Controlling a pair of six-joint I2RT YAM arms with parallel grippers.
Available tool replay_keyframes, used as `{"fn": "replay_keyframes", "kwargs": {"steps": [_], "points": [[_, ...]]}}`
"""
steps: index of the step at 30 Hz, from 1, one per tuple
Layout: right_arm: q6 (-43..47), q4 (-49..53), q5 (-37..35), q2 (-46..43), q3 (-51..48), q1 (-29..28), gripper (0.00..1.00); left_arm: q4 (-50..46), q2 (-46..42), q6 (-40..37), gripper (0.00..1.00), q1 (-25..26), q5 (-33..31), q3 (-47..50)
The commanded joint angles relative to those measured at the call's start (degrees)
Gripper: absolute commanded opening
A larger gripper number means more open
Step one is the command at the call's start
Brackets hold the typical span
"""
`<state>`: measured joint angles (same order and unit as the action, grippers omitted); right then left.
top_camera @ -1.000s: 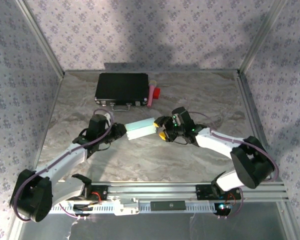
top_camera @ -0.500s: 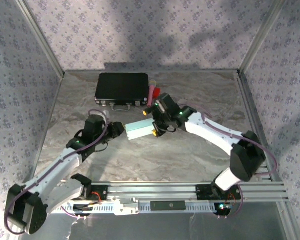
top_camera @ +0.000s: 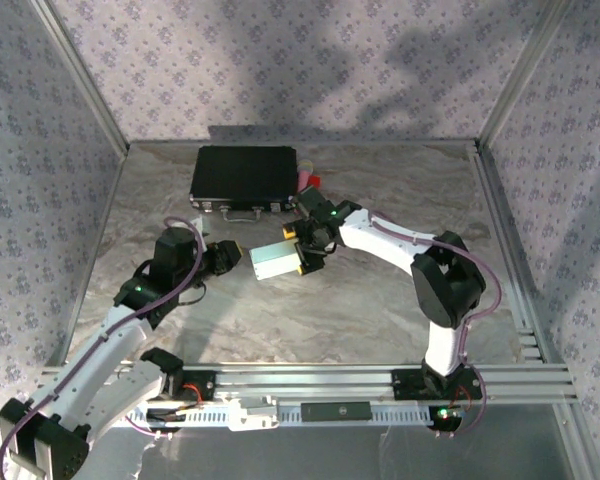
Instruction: Fold the paper box
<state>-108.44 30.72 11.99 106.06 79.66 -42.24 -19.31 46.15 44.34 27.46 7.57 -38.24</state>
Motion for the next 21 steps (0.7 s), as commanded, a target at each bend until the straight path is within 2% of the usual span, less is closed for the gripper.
{"fn": "replay_keyframes", "kwargs": {"steps": [1, 6, 10, 12, 16, 21], "points": [[-1.33, -2.38, 1.43, 1.34, -0.76, 0.25, 0.7, -0.92, -0.85, -1.62, 0.34, 0.35, 0.69, -2.11], [2.15, -9.17, -0.26, -1.47, -5.83, 0.16, 0.58, -0.81, -0.63, -2.05, 0.33, 0.34, 1.1, -2.63], [3.47, -16.4, -4.42, -7.45, -14.06, -0.43, 0.53, -0.84, -0.19, -2.18, 0.33, 0.39, 1.89, -3.16], [5.56, -19.26, -6.08, -10.39, -17.2, -0.52, 0.47, -0.63, -0.12, -2.17, 0.33, 0.34, 1.97, -3.06], [10.24, -25.92, -6.23, -15.06, -24.87, 0.13, 0.47, 0.8, 0.62, -2.1, 0.33, 0.47, 2.83, -2.65], [14.8, -47.72, -5.78, -19.06, -40.35, 0.75, 0.51, 3.15, 1.43, -1.9, 0.32, 0.5, 4.04, -1.78]]}}
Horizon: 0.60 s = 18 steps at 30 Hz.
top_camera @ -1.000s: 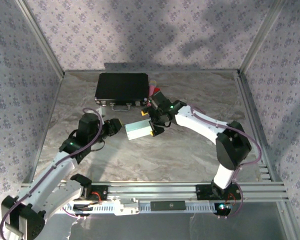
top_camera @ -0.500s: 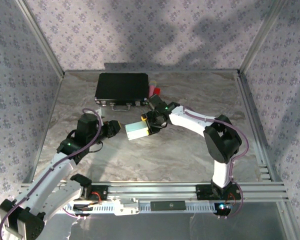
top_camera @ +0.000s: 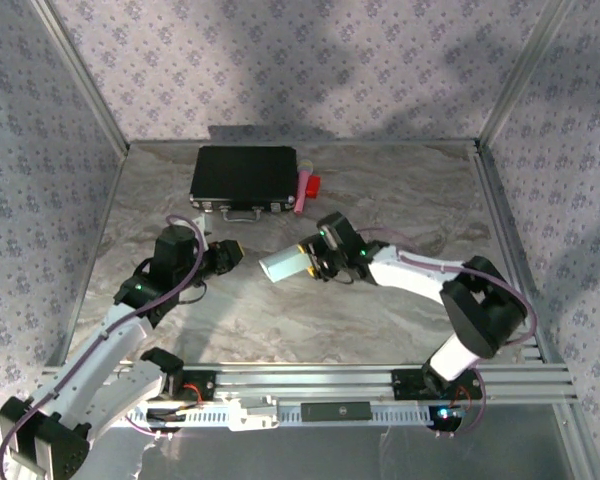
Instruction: Fold the paper box
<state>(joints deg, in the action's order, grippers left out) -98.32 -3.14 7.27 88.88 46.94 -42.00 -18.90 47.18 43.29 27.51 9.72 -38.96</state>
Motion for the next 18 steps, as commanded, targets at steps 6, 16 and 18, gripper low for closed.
{"fn": "replay_keyframes", "kwargs": {"steps": [6, 16, 18], "points": [[6.12, -21.42, 2.29, -1.09, -15.64, 0.91, 0.64, 4.19, 0.68, -0.88, 0.32, 0.5, 2.27, -0.65], [7.42, 8.58, -7.25, -14.12, -12.03, 0.05, 0.99, 3.87, 1.07, -0.82, 0.33, 0.46, 1.98, -1.15], [7.88, 16.75, -11.67, -18.88, -11.25, 0.55, 0.99, 4.02, 1.18, -0.76, 0.35, 0.22, 1.89, -1.24]]}}
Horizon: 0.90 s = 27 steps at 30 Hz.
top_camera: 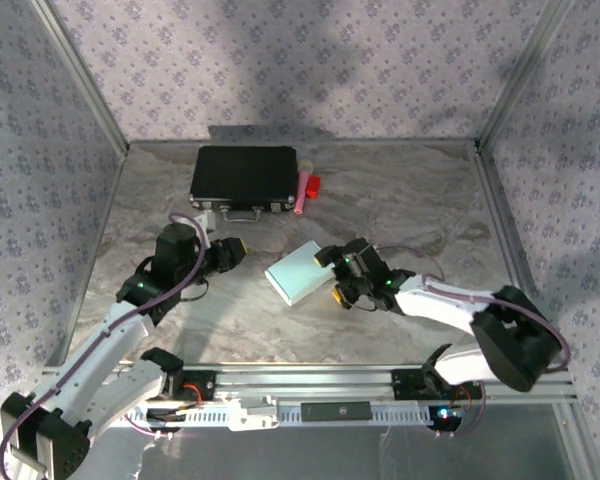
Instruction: Fold the paper box
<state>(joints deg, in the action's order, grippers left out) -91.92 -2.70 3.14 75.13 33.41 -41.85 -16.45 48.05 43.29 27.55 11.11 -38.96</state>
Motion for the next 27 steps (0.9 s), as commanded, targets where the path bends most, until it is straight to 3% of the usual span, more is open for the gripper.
{"fn": "replay_keyframes", "kwargs": {"steps": [1, 4, 7, 8, 9, 13, 15, 17, 18, 20, 22, 23, 27], "points": [[1.53, 19.83, -10.21, -8.17, 2.36, 1.11, 0.99, 1.55, 0.44, -0.86, 0.37, -0.09, 0.54, -1.33], [12.87, 29.71, -21.43, -19.0, 4.35, 3.05, 0.99, 2.27, 0.69, -1.01, 0.4, -2.83, 2.41, -0.95], [32.21, 32.79, -28.65, -28.31, 6.04, 6.57, 0.99, 2.3, 0.13, -1.74, 0.45, -6.72, 3.76, -0.68], [36.63, 35.39, -30.68, -30.38, 7.15, 8.77, 0.99, 2.3, -0.19, -2.37, 0.92, -8.03, 3.85, -0.58], [39.96, 36.8, -32.74, -31.69, 7.9, 10.33, 0.99, 2.3, -0.33, -3.16, 1.0, -9.09, 3.85, -0.58], [49.48, 38.83, -44.99, -35.42, 6.7, 14.19, 0.99, 4.12, -1.93, -7.28, 1.0, -12.16, 0.83, 1.28], [49.79, 37.79, -51.41, -35.91, 4.1, 15.74, 0.99, 3.79, -3.85, -9.99, 1.0, -12.18, -5.52, 2.58], [56.95, 29.78, -54.02, -36.02, -0.44, 17.71, 0.99, 0.63, -5.41, -11.6, 1.0, -12.08, -17.3, 3.48], [59.42, 27.29, -53.65, -35.83, -1.9, 18.79, 0.99, -0.75, -5.68, -11.48, 1.0, -12.08, -22.86, 3.76], [74.38, 7.67, -47.73, -35.3, -10.11, 21.52, 0.99, -3.75, -5.0, -9.63, 1.0, -12.08, -35.7, 4.06], [79.82, -7.34, -44.25, -33.44, -17.03, 23.63, 0.99, -1.59, -4.42, -11.73, 1.0, -12.01, -41.26, 5.94], [82.34, -9.52, -42.12, -32.32, -17.94, 25.39, 0.99, -0.51, -4.04, -11.28, 1.0, -12.27, -42.56, 7.07], [83.84, -16.85, -33.03, -24.48, -18.93, 32.31, 0.99, 13.85, -2.85, -24.26, 1.0, -12.44, -38.81, 14.22]]}}
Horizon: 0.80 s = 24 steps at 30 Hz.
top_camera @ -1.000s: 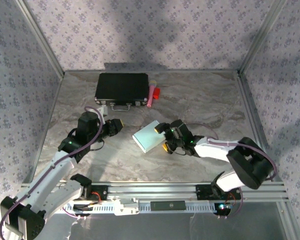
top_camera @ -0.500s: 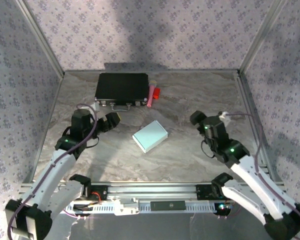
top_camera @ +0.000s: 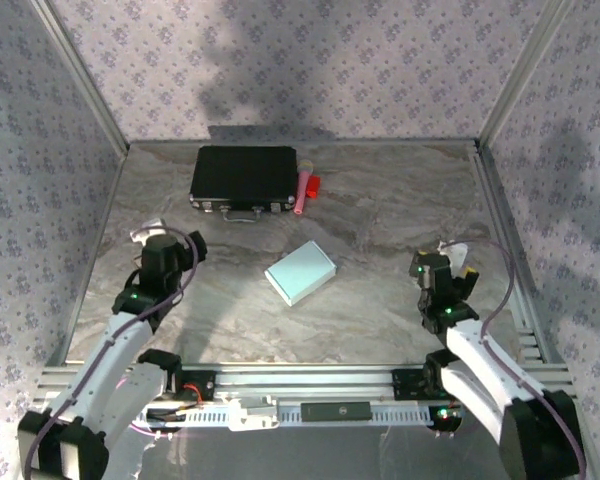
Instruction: Fold the paper box
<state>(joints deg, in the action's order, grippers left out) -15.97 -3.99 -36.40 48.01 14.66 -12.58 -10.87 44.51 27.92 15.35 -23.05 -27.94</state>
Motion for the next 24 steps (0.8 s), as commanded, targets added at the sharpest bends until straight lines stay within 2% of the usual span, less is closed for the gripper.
{"fn": "replay_keyframes", "kwargs": {"steps": [1, 3, 6, 9, 13, 19, 24], "points": [[8.61, -18.46, 8.61, 4.86, -0.82, 4.25, 0.99, 9.97, 0.98, -10.17, 1.0, -0.31, -5.62, 4.27], [10.1, -24.67, 12.15, 9.06, -1.7, 5.82, 0.99, 10.66, 2.01, -11.91, 1.0, -0.97, -6.05, 4.65], [12.14, -31.09, 17.37, 15.23, -1.3, 8.64, 0.99, 14.21, 5.72, -17.44, 1.0, -2.2, -3.04, 3.77], [11.57, -36.55, 18.13, 19.53, -0.82, 9.27, 0.99, 20.09, 11.34, -21.4, 1.0, -4.94, 2.51, 4.07], [15.42, -42.02, 20.3, 24.8, 0.54, 9.42, 0.99, 30.02, 17.88, -24.51, 1.0, -8.78, 11.62, 5.64], [18.38, -52.19, 22.91, 32.15, -0.86, 9.94, 0.99, 46.06, 26.07, -25.47, 1.0, -10.93, 15.2, 9.01], [18.65, -57.57, 23.5, 38.28, -0.87, 10.07, 0.99, 52.79, 30.48, -28.39, 1.0, -11.8, 16.46, 8.69]]}}
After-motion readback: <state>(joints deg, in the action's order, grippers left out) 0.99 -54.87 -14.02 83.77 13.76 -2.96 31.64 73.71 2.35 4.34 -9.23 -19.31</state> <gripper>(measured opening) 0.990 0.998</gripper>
